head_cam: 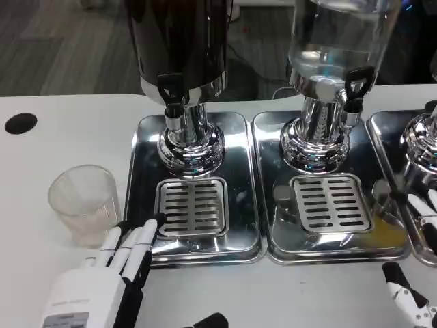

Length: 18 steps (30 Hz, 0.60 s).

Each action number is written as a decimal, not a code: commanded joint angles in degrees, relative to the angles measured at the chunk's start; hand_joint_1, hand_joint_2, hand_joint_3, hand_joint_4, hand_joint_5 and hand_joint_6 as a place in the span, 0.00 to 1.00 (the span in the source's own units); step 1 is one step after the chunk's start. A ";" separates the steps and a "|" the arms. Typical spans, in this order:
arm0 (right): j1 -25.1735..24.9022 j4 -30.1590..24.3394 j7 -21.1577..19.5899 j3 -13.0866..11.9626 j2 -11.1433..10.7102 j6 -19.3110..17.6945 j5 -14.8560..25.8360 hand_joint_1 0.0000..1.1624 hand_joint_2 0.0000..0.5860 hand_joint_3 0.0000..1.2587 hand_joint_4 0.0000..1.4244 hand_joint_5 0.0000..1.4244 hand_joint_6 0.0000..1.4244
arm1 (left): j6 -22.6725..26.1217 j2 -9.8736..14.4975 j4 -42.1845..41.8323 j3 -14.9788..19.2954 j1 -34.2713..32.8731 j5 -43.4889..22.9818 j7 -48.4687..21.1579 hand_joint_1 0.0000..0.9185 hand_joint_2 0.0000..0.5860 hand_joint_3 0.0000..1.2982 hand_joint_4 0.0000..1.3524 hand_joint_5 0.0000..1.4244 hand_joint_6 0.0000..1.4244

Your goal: Grasp the cup under the faucet to collect the drink, then remove the cup.

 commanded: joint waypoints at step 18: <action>0.11 -0.55 0.25 -0.12 0.26 -0.26 0.06 0.47 0.72 0.09 0.00 0.00 0.00 | 0.16 -0.17 0.21 -0.05 -1.21 -0.02 0.56 0.00 0.10 0.05 0.00 0.03 0.13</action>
